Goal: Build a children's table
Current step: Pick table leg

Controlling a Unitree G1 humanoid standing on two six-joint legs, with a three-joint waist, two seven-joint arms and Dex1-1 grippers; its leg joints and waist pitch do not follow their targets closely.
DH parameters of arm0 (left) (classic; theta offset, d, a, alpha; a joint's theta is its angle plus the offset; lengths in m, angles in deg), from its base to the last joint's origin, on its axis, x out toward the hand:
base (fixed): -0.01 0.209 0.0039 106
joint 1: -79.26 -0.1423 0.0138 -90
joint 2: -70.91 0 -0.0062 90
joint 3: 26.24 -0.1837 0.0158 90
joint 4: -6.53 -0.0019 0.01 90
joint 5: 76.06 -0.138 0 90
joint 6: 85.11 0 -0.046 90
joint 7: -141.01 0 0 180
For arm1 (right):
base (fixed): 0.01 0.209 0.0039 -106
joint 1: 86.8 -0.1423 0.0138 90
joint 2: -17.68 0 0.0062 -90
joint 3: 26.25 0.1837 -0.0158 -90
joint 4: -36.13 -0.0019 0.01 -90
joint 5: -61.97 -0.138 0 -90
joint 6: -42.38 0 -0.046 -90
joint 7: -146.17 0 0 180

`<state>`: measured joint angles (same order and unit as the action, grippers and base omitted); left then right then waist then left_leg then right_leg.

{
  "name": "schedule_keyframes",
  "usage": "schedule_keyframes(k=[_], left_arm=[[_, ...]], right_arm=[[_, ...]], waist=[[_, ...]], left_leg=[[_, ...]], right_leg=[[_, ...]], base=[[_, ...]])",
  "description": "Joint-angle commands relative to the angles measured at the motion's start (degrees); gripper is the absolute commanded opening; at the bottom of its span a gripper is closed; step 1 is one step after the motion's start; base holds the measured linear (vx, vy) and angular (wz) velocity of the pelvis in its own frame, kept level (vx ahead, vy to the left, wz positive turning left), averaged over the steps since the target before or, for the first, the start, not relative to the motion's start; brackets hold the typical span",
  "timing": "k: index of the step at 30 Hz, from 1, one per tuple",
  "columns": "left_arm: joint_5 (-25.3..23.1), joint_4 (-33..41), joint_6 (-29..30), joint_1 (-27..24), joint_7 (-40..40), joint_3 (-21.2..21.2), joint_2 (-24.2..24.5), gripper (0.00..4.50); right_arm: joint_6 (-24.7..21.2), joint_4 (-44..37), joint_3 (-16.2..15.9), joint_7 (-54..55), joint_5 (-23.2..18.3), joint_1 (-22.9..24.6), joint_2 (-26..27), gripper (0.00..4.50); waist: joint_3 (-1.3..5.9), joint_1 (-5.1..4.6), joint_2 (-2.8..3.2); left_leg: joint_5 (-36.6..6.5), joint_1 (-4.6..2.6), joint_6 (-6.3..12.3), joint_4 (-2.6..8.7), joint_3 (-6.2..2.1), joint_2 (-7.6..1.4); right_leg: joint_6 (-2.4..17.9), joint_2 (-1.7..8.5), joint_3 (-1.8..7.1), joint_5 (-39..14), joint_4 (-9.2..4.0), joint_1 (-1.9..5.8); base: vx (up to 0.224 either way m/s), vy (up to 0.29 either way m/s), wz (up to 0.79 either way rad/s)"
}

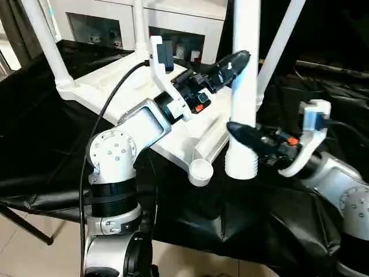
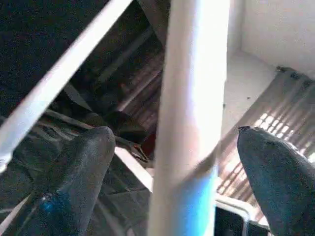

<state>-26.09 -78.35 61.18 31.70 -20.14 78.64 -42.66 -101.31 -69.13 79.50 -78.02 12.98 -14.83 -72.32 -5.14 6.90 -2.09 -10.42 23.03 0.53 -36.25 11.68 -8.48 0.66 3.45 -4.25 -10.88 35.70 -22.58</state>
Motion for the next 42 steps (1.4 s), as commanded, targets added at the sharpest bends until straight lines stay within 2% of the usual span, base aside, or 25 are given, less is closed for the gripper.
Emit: schedule_keyframes(k=[1, 4, 8, 9, 10, 13, 17, 19, 20, 25, 29, 31, 35, 36, 37, 39, 40, 41, 42], left_arm=[[1.57, -0.29, 1.15, 1.50, -0.95, -0.61, -2.32, 4.50], [1.23, -0.01, 1.37, 1.17, -0.60, -1.62, -1.85, 4.50], [0.25, 0.06, 1.09, 0.80, -0.15, -3.76, -0.49, 4.50], [0.32, -0.37, 1.40, 0.94, -0.86, -3.75, -0.24, 4.21], [0.64, -1.07, 2.16, 1.15, -1.69, -3.49, 0.11, 4.21], [-0.08, -1.47, 1.89, 1.34, -1.81, -3.71, 0.91, 3.77], [-0.98, -1.74, 1.38, 1.32, -1.52, -4.54, 1.84, 3.59], [-1.20, -1.86, 0.50, 1.42, -1.82, -4.64, 2.13, 3.31], [-1.50, -2.01, 0.02, 1.51, -1.86, -4.84, 2.37, 3.31], [-1.64, -2.26, -0.61, 1.65, -1.74, -5.04, 2.57, 2.83], [-1.57, -2.01, -0.46, 1.62, -1.36, -5.43, 2.87, 2.72], [-1.77, -2.04, -0.70, 1.42, -1.27, -6.02, 3.24, 2.46], [-1.83, -2.33, -1.03, 1.45, -1.19, -6.04, 3.30, 2.14], [-1.94, -2.53, -1.18, 1.49, -1.14, -6.03, 3.35, 2.14], [-2.11, -2.69, -1.30, 1.53, -1.26, -6.01, 3.39, 1.95], [-2.40, -2.82, -1.42, 1.61, -1.22, -6.16, 3.61, 1.91], [-2.40, -2.82, -1.42, 1.61, -1.22, -6.16, 3.61, 1.87], [-2.41, -2.78, -1.40, 1.63, -1.14, -6.45, 3.98, 1.87], [-2.47, -2.73, -1.25, 1.68, -0.94, -6.72, 4.33, 1.85]], right_arm=[[0.35, -0.65, -0.61, 0.90, 0.05, -0.28, -0.89, 1.87], [0.43, -0.77, -1.37, 0.95, 0.04, -0.20, -1.34, 1.87], [0.38, -1.34, -2.61, 0.70, 0.16, -0.04, -1.75, 1.87], [0.42, -1.44, -2.89, 0.71, 0.15, 0.00, -1.89, 1.87], [0.45, -1.54, -3.26, 0.69, 0.13, 0.06, -2.11, 1.87], [0.43, -1.77, -3.75, 0.72, 0.16, 0.16, -2.47, 1.87], [0.70, -1.66, -4.50, 0.74, 0.41, 0.17, -3.22, 1.87], [0.87, -1.37, -4.83, 0.72, 0.62, 0.06, -3.63, 1.87], [1.00, -1.20, -4.99, 0.78, 0.76, 0.00, -3.82, 1.87], [1.67, -0.46, -5.82, 1.09, 1.60, -0.03, -4.39, 1.87], [1.88, -0.11, -5.99, 1.37, 1.60, -0.27, -4.36, 1.87], [2.76, 0.18, -6.67, 1.34, 2.49, -0.45, -4.71, 1.87], [2.80, 0.42, -6.80, 1.56, 2.82, -0.68, -4.74, 1.87], [2.82, 0.66, -6.81, 1.79, 2.95, -0.88, -4.73, 1.87], [2.89, 0.87, -6.83, 1.93, 3.03, -1.02, -4.74, 1.87], [2.49, 1.49, -6.70, 2.05, 2.55, -1.59, -4.63, 1.87], [2.49, 1.49, -6.70, 2.05, 2.55, -1.59, -4.63, 2.22], [2.46, 1.79, -6.78, 2.25, 2.22, -1.85, -4.57, 2.22], [2.39, 2.65, -6.62, 2.85, 2.19, -2.42, -4.28, 2.43]], waist=[[4.77, 0.21, -1.08], [4.74, 0.19, -0.92], [4.78, 0.23, -1.05], [4.78, 0.26, -1.01], [4.79, 0.26, -0.95], [4.79, 0.23, -1.04], [4.81, 0.19, -0.98], [4.80, 0.18, -1.00], [4.82, 0.17, -1.16], [4.80, 0.26, -1.07], [4.80, 0.24, -1.04], [4.81, 0.26, -1.02], [4.81, 0.21, -1.09], [4.83, 0.16, -1.31], [4.83, 0.18, -1.24], [4.79, 0.15, -1.35], [4.82, 0.16, -1.30], [4.82, 0.15, -1.42], [4.82, 0.20, -1.33]], left_leg=[[-8.15, -1.74, -1.70, 4.73, -2.99, -5.19], [-8.47, -1.84, -1.95, 4.86, -3.06, -5.29], [-8.96, -1.86, -2.27, 4.88, -3.07, -5.28], [-8.88, -1.82, -2.31, 4.89, -3.07, -5.29], [-8.87, -1.82, -2.38, 4.90, -3.10, -5.31], [-9.41, -1.86, -2.66, 4.91, -3.13, -5.23], [-9.17, -1.90, -2.74, 4.95, -3.14, -5.32], [-9.03, -1.81, -2.66, 4.89, -3.10, -5.26], [-8.98, -1.80, -2.59, 4.89, -3.08, -5.29], [-8.94, -1.82, -2.70, 4.89, -3.08, -5.25], [-9.15, -1.84, -2.56, 4.86, -3.11, -5.28], [-9.09, -1.85, -2.67, 4.86, -3.11, -5.32], [-8.93, -1.82, -2.44, 4.83, -3.06, -5.30], [-8.77, -1.83, -2.40, 4.85, -3.05, -5.34], [-8.73, -1.87, -2.36, 4.83, -3.05, -5.31], [-8.64, -1.82, -2.24, 4.83, -3.01, -5.28], [-8.66, -1.86, -2.28, 4.83, -3.03, -5.31], [-8.66, -1.86, -2.32, 4.83, -3.04, -5.33], [-8.73, -1.86, -2.37, 4.86, -3.09, -5.33]], right_leg=[[7.38, 6.85, 3.49, -19.02, -5.41, 2.25], [6.87, 6.76, 3.49, -19.26, -5.46, 2.18], [6.21, 6.83, 3.58, -19.70, -5.55, 2.23], [6.16, 6.85, 3.58, -19.59, -5.56, 2.22], [6.19, 6.82, 3.58, -19.43, -5.50, 2.21], [5.54, 6.81, 3.57, -20.50, -5.68, 2.25], [5.68, 6.79, 3.59, -19.45, -5.53, 2.19], [6.00, 6.80, 3.60, -19.13, -5.53, 2.23], [6.07, 6.86, 3.61, -19.13, -5.55, 2.28], [6.07, 6.84, 3.60, -19.35, -5.49, 2.28], [6.29, 6.82, 3.59, -19.56, -5.51, 2.22], [6.37, 6.84, 3.60, -19.34, -5.46, 2.16], [6.43, 6.87, 3.61, -19.12, -5.49, 2.24], [6.52, 6.80, 3.59, -18.82, -5.39, 2.25], [6.61, 6.77, 3.57, -18.76, -5.35, 2.22], [6.59, 6.80, 3.59, -18.85, -5.40, 2.23], [6.59, 6.83, 3.57, -18.95, -5.39, 2.22], [6.53, 6.81, 3.57, -18.90, -5.35, 2.23], [6.50, 6.87, 3.56, -19.08, -5.33, 2.24]], base=[[0.000, 0.000, 0.00], [0.000, 0.000, 0.00], [0.000, 0.000, 0.00], [0.000, 0.000, 0.00], [0.000, 0.000, 0.00], [0.000, 0.000, 0.00], [0.000, 0.000, 0.00], [0.000, 0.000, 0.00], [0.000, 0.000, 0.00], [0.000, 0.000, 0.00], [0.000, 0.000, 0.00], [0.000, 0.000, 0.00], [0.000, 0.000, 0.00], [0.000, 0.000, 0.00], [0.000, 0.000, 0.00], [0.000, 0.000, 0.00], [0.000, 0.000, 0.00], [0.000, 0.000, 0.00], [0.000, 0.000, 0.00]])
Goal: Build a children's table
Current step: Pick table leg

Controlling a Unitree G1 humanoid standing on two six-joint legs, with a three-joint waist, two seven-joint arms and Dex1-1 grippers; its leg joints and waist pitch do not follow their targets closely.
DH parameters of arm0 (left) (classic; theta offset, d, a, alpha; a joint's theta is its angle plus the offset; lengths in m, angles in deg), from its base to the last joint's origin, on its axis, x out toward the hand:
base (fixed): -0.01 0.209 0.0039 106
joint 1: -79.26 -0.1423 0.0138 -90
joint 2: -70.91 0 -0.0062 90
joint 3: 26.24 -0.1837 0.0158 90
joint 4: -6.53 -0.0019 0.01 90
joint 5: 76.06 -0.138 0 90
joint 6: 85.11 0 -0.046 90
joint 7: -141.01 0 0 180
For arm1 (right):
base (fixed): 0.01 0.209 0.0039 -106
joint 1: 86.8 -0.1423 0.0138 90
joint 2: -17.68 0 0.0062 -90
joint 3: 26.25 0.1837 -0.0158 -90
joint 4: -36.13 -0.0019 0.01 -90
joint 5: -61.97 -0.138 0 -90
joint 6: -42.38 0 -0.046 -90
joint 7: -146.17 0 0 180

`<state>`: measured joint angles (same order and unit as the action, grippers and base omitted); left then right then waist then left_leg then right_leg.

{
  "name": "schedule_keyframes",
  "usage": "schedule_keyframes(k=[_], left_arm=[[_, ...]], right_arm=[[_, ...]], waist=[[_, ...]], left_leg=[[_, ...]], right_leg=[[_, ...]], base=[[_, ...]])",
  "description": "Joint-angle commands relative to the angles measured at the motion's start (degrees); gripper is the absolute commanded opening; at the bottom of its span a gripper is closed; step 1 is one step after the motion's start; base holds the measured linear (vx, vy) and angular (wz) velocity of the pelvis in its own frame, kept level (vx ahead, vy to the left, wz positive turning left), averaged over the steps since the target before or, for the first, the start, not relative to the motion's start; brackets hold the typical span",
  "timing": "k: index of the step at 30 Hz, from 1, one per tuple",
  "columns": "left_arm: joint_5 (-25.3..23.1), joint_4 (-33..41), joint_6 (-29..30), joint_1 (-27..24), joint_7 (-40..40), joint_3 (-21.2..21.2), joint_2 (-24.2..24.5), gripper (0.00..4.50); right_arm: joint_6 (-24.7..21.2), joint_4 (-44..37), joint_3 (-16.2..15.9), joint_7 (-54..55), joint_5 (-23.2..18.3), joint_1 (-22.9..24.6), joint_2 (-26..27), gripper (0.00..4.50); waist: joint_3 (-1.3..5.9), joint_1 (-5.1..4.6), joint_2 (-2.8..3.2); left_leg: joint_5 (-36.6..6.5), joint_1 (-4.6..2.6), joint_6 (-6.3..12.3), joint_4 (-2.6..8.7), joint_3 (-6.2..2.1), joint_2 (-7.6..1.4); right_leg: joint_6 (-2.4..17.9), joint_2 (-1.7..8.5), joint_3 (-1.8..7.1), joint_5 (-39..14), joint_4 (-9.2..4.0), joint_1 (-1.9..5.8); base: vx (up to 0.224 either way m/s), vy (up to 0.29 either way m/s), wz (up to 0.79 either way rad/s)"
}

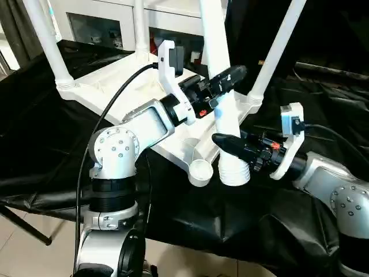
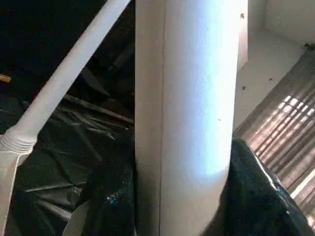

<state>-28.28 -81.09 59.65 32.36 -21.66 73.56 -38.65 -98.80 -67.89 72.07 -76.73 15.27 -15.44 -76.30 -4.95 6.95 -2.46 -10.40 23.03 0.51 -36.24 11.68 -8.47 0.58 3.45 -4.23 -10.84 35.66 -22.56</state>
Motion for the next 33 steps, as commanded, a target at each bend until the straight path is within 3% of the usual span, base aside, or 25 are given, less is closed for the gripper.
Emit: schedule_keyframes(k=[1, 10, 13, 16, 20, 26, 33], left_arm=[[-0.32, 0.05, 0.45, 1.06, 0.80, -1.88, 0.64, 1.84], [-2.07, -1.82, 0.75, 2.79, 3.92, -4.01, 3.56, 1.84], [-3.25, -3.18, 0.32, 3.91, 5.78, -5.82, 5.63, 1.84], [-4.35, -4.31, 0.02, 5.00, 7.87, -7.39, 7.41, 1.83], [-4.76, -5.39, 0.52, 6.66, 10.79, -8.81, 9.21, 1.83], [-4.20, -5.16, 1.14, 7.47, 14.34, -10.40, 10.67, 1.83], [-4.19, -4.70, 1.39, 7.26, 16.17, -11.37, 10.94, 1.83]], right_arm=[[-0.16, 2.04, 0.94, 1.97, -0.15, -2.23, -0.08, 2.59], [-0.95, 3.12, -0.43, 0.55, -0.08, -3.57, -1.36, 3.36], [-2.95, 4.11, -2.52, -0.71, 0.99, -4.67, -4.33, 3.56], [-5.15, 5.15, -4.74, -3.18, 1.79, -6.00, -7.69, 3.57], [-9.36, 6.38, -7.23, -7.48, 0.45, -8.28, -11.66, 3.57], [-11.06, 8.24, -8.40, -9.27, -1.01, -10.15, -12.59, 3.57], [-12.66, 8.85, -8.82, -10.69, -1.20, -10.44, -12.45, 3.57]], waist=[[4.66, 0.04, -0.95], [4.72, 0.18, -0.46], [4.76, 0.19, -0.34], [4.64, 0.30, -0.48], [4.88, 0.55, -0.66], [4.77, 1.09, -0.52], [4.70, 1.30, -0.53]], left_leg=[[-8.77, -1.83, -2.39, 4.81, -3.08, -5.24], [-9.09, -2.03, -3.17, 4.97, -3.07, -5.35], [-8.90, -2.10, -3.43, 5.03, -3.16, -5.25], [-9.32, -2.13, -3.67, 4.93, -3.07, -5.24], [-7.76, -1.99, -2.88, 4.70, -3.01, -5.24], [-7.64, -2.05, -2.53, 4.50, -2.89, -5.33], [-8.43, -2.07, -3.17, 4.66, -3.00, -5.46]], right_leg=[[6.70, 6.83, 3.52, -19.22, -5.29, 2.21], [6.78, 6.73, 3.57, -17.78, -5.18, 2.21], [6.65, 6.53, 3.52, -17.15, -5.08, 2.27], [6.59, 6.76, 3.69, -17.80, -5.10, 2.33], [8.04, 6.72, 3.60, -15.27, -4.75, 2.52], [9.52, 7.00, 3.67, -15.34, -4.66, 2.41], [9.54, 6.98, 3.66, -15.74, -4.58, 2.39]], base=[[0.000, 0.000, 0.00], [0.000, 0.000, 0.00], [0.000, 0.000, 0.00], [0.000, 0.000, 0.00], [0.000, 0.000, 0.00], [0.000, 0.000, 0.00], [0.000, 0.000, 0.00]])
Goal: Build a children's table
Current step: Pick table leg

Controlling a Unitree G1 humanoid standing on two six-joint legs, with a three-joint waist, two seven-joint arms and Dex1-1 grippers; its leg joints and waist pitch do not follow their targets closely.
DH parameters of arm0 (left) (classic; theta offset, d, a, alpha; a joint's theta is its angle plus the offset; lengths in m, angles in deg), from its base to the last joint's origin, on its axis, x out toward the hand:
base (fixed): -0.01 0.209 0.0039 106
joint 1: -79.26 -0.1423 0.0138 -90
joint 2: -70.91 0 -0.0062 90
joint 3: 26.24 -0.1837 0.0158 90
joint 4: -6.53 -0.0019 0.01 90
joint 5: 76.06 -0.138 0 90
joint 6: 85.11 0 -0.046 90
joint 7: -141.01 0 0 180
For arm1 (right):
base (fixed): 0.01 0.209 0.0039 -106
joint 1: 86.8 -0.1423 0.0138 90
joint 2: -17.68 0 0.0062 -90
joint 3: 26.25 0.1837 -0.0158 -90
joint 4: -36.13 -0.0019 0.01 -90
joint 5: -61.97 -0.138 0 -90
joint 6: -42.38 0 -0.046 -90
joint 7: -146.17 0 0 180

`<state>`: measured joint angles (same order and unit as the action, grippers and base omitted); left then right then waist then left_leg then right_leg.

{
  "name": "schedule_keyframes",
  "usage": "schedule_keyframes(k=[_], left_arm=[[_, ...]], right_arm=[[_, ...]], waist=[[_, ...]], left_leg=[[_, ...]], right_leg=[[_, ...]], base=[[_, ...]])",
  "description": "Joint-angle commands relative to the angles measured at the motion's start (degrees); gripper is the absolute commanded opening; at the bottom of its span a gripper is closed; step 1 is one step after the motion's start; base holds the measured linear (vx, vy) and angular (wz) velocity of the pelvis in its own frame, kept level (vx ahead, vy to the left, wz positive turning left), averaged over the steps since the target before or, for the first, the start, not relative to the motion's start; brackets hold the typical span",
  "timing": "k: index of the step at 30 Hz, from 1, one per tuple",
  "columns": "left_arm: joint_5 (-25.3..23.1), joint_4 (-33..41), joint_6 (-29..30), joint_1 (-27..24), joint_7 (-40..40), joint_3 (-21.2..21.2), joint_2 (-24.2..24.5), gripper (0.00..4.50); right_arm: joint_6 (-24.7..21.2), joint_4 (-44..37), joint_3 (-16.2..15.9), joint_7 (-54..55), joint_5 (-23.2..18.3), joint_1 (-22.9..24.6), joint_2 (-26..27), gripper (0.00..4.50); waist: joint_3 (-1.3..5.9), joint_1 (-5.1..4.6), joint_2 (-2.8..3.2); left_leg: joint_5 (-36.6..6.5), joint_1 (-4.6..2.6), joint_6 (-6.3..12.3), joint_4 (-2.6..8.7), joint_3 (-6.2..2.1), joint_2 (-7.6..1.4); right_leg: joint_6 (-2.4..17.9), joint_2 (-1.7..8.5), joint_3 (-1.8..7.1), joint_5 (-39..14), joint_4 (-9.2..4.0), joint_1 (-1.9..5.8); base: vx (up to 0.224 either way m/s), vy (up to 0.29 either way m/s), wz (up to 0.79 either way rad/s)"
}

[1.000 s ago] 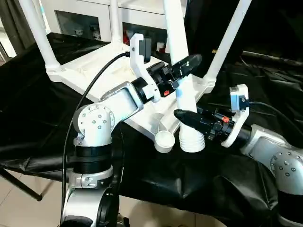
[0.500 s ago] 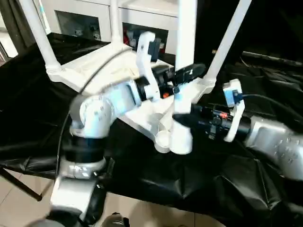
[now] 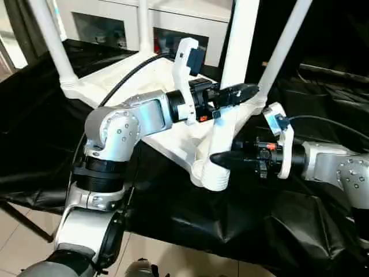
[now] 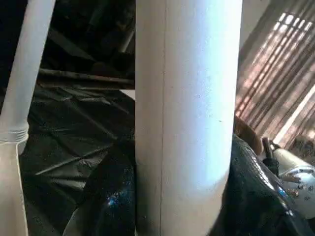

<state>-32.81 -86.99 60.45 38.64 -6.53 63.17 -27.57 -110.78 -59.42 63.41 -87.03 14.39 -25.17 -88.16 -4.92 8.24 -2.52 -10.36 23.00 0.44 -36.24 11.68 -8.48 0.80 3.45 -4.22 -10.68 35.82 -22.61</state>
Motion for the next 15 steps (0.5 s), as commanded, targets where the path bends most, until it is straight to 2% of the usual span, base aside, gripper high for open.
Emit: schedule_keyframes(k=[1, 7, 9, 13, 15], left_arm=[[0.33, 1.20, 0.60, 0.97, 1.24, -1.01, -0.13, 1.83], [0.73, 1.28, 0.96, 0.98, 1.86, -0.85, -0.40, 1.83], [1.43, 1.49, 1.39, 1.02, 2.73, -0.87, -0.35, 1.83], [1.95, 1.35, 1.79, 1.36, 2.87, -0.50, -0.49, 1.83], [2.45, 1.07, 1.97, 1.55, 2.85, 0.09, -0.87, 1.83]], right_arm=[[-0.72, 0.43, -0.30, -0.45, -0.36, -0.70, -0.61, 3.57], [0.04, 0.83, -0.49, 0.00, -0.16, -0.90, 0.28, 3.57], [0.90, 0.98, -0.61, -0.47, 0.34, -1.02, 0.62, 3.30], [1.61, 1.36, -0.86, -0.92, 0.90, -1.23, 0.70, 3.18], [1.94, 1.44, -1.07, -1.14, 1.16, -1.20, 0.67, 2.88]], waist=[[4.68, 0.02, -0.48], [4.68, 0.01, -0.53], [4.73, 0.05, -0.48], [4.69, 0.04, -0.49], [4.71, 0.05, -0.59]], left_leg=[[-8.42, -2.04, -3.15, 4.66, -3.00, -5.45], [-8.63, -2.02, -3.32, 4.67, -3.03, -5.46], [-8.22, -1.99, -3.20, 4.64, -2.99, -5.42], [-8.33, -2.03, -3.29, 4.66, -2.97, -5.45], [-8.36, -1.95, -3.25, 4.63, -2.98, -5.43]], right_leg=[[9.21, 7.03, 3.64, -16.02, -4.78, 2.43], [9.26, 7.06, 3.62, -16.31, -4.76, 2.41], [9.30, 7.12, 3.63, -16.04, -4.76, 2.43], [9.62, 6.99, 3.60, -15.76, -4.72, 2.37], [9.52, 7.10, 3.60, -16.13, -4.70, 2.50]], base=[[0.000, 0.000, 0.00], [0.000, 0.000, 0.00], [0.000, 0.000, 0.00], [0.000, 0.000, 0.00], [0.000, 0.000, 0.00]])
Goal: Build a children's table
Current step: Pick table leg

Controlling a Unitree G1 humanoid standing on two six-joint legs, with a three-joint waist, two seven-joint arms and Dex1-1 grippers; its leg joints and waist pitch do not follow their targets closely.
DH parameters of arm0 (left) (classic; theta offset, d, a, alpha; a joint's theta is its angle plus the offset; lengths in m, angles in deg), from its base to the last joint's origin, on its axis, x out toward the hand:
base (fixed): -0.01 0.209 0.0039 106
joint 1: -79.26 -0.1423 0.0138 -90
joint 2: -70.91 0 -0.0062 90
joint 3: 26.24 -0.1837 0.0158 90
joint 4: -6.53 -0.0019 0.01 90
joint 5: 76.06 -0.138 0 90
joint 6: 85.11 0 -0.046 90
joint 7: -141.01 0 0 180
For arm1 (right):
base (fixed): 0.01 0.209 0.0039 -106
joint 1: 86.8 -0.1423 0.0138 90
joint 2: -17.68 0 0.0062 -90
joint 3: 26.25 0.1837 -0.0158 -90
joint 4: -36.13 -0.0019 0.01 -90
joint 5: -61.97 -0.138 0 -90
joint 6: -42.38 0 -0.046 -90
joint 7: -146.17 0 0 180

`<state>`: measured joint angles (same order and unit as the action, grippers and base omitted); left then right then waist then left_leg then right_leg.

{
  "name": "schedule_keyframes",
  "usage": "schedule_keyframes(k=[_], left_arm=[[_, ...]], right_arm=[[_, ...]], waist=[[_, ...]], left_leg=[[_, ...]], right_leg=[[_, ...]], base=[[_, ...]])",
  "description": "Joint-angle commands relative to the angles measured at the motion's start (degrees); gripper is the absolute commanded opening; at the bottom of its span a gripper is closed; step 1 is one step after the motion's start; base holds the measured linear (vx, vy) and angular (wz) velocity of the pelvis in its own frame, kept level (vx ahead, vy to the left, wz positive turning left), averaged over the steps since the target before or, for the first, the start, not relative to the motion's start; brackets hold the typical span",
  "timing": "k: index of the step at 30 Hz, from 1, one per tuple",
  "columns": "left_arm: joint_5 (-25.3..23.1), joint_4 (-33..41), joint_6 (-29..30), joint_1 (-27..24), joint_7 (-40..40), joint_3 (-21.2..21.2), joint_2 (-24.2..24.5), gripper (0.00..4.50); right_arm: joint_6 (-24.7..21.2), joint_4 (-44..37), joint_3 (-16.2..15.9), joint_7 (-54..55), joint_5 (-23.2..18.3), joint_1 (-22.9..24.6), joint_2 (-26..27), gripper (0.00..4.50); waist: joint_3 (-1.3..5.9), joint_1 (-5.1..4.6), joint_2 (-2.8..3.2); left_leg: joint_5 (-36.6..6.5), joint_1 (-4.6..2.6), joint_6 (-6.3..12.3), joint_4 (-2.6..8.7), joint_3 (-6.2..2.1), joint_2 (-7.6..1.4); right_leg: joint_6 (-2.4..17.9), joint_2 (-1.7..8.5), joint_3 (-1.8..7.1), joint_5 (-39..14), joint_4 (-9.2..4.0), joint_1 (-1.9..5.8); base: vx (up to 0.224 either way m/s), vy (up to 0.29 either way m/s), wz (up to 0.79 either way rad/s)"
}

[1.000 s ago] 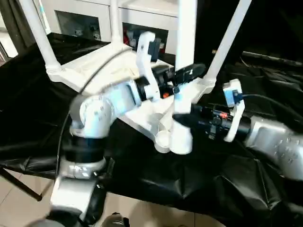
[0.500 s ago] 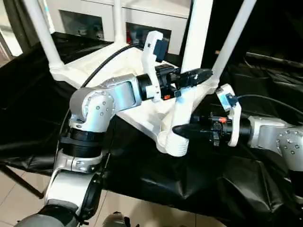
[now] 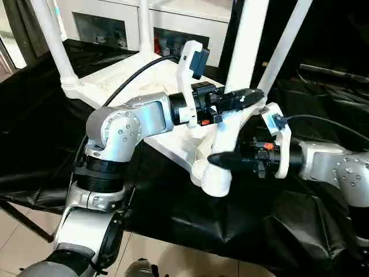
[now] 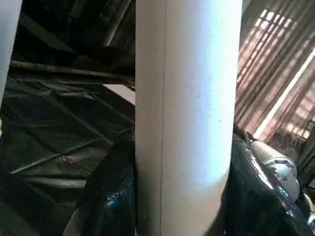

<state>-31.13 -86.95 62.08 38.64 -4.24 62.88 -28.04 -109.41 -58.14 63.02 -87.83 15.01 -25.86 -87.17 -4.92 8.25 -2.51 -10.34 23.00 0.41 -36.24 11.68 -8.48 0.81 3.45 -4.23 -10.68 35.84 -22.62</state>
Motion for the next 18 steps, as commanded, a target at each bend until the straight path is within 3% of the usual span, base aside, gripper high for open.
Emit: schedule_keyframes(k=[1, 11, 14, 15, 18], left_arm=[[0.89, 0.96, 0.38, 1.62, 0.64, 0.55, -0.52, 1.83], [2.00, -0.31, 0.40, 2.22, 0.64, 2.19, -1.10, 1.83], [2.15, -0.51, 0.37, 2.32, 0.64, 2.38, -1.07, 1.83], [2.18, -0.51, 0.37, 2.33, 0.68, 2.39, -1.06, 1.83], [2.18, -0.43, 0.50, 2.38, 0.84, 2.42, -1.12, 1.83]], right_arm=[[0.72, 0.18, -0.78, -0.48, 0.65, -0.47, -0.34, 2.83], [1.47, 0.21, -1.72, -1.94, 1.14, -0.44, -0.70, 2.02], [2.09, -0.13, -2.07, -2.30, 1.58, -0.26, -0.87, 2.06], [2.14, -0.05, -2.10, -2.20, 1.68, -0.25, -0.85, 2.49], [2.12, 0.21, -2.20, -2.47, 1.63, -0.30, -0.85, 2.66]], waist=[[4.72, 0.09, -0.56], [4.85, 0.15, -0.61], [4.88, 0.17, -0.61], [4.93, 0.21, -0.55], [4.95, 0.20, -0.56]], left_leg=[[-8.43, -1.98, -3.09, 4.60, -2.95, -5.42], [-7.96, -1.93, -2.89, 4.57, -2.97, -5.45], [-7.77, -1.93, -2.78, 4.52, -2.95, -5.40], [-7.75, -1.96, -2.78, 4.51, -2.98, -5.44], [-7.75, -1.99, -2.78, 4.50, -2.94, -5.42]], right_leg=[[9.36, 7.12, 3.65, -16.31, -4.78, 2.48], [9.34, 7.07, 3.63, -15.65, -4.67, 2.54], [9.41, 7.04, 3.62, -15.47, -4.65, 2.50], [9.46, 7.08, 3.62, -15.57, -4.61, 2.53], [9.51, 7.01, 3.61, -15.23, -4.61, 2.50]], base=[[0.000, 0.000, 0.00], [0.000, 0.000, 0.00], [0.000, 0.000, 0.00], [0.000, 0.000, 0.00], [0.000, 0.000, 0.00]])
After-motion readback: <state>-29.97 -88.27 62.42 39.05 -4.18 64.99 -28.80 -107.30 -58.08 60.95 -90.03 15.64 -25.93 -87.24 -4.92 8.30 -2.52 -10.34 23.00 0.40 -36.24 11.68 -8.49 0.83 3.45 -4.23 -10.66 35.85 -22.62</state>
